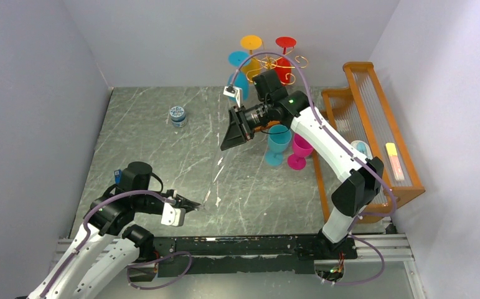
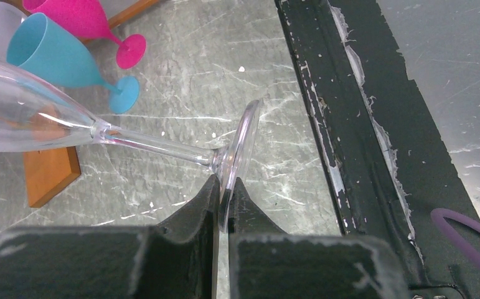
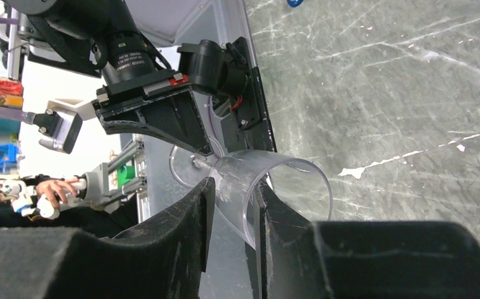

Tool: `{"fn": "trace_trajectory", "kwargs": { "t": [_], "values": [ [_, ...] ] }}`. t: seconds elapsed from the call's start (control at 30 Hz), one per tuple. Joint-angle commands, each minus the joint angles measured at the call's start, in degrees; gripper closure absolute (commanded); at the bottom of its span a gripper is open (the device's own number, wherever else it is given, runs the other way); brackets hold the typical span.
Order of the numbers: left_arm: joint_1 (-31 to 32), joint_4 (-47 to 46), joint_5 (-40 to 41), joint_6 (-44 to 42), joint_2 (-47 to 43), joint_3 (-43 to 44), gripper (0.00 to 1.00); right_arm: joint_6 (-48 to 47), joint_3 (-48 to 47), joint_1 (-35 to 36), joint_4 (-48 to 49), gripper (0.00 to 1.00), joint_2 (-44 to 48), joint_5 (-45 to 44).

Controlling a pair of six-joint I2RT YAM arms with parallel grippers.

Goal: Take the wine glass off the wine glass rack
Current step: Place the wine glass at the center of the board.

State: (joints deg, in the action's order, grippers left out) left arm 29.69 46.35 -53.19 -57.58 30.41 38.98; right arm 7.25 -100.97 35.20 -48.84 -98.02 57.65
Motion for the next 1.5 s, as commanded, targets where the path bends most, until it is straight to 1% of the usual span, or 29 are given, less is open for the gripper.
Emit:
{"fn": "trace_trajectory", "kwargs": {
  "t": [0.0, 0.07, 0.17, 0.27, 0.43, 0.57, 0.67, 0.8, 1.13, 1.3, 1.4, 1.47],
  "values": [
    [-0.4, -6.5, 1.7, -1.3, 0.8, 1.8, 0.95, -3.2, -2.0, 3.3, -9.4, 0.68, -1.5, 5.5],
    [-0.3, -6.8, 1.6, -1.1, 0.7, 1.8, 0.95, -4.0, -2.4, 3.6, -10.5, 0.68, -1.8, 5.3],
    [-0.3, -6.3, 1.9, -1.4, 0.6, 1.7, 0.95, -3.9, -2.2, 3.7, -10.0, 0.73, -1.4, 5.3],
    [-0.4, -6.5, 2.2, -1.3, 0.7, 1.4, 0.95, -3.8, -2.0, 3.7, -9.5, 0.74, -1.2, 5.7],
    [-0.3, -7.4, 2.4, -0.9, 0.6, 1.3, 0.95, -4.3, -2.1, 4.2, -10.5, 0.65, -1.3, 6.3],
    [-0.4, -7.4, 2.6, -0.9, 0.6, 1.5, 0.95, -4.5, -1.4, 4.5, -10.3, 0.65, -0.8, 6.4],
    [-0.4, -7.3, 2.9, -0.9, 0.4, 1.4, 0.95, -4.2, -1.0, 4.6, -9.8, 0.7, -0.6, 6.3],
    [-0.4, -7.0, 3.1, -0.9, 0.3, 1.4, 0.95, -3.2, -0.1, 4.7, -7.9, 0.8, 0.4, 7.2],
    [-0.4, -8.5, 3.2, 0.3, 0.1, 0.8, 0.95, -3.0, 1.0, 4.6, -7.8, 0.88, 2.1, 6.9],
    [-0.3, -9.3, 2.4, 0.8, 0.3, 0.2, 0.95, -1.6, 1.6, 4.7, -6.1, 1.0, 2.4, 5.1],
    [-0.4, -8.6, 1.9, 0.4, 0.8, 0.6, 0.95, 0.1, 2.3, 4.7, -4.3, 1.0, 2.8, 3.8],
    [-0.4, -8.2, 1.6, 0.4, 0.9, 1.0, 0.94, 2.7, 4.4, 4.6, -0.5, 1.0, 4.2, 3.6]
  ]
}}
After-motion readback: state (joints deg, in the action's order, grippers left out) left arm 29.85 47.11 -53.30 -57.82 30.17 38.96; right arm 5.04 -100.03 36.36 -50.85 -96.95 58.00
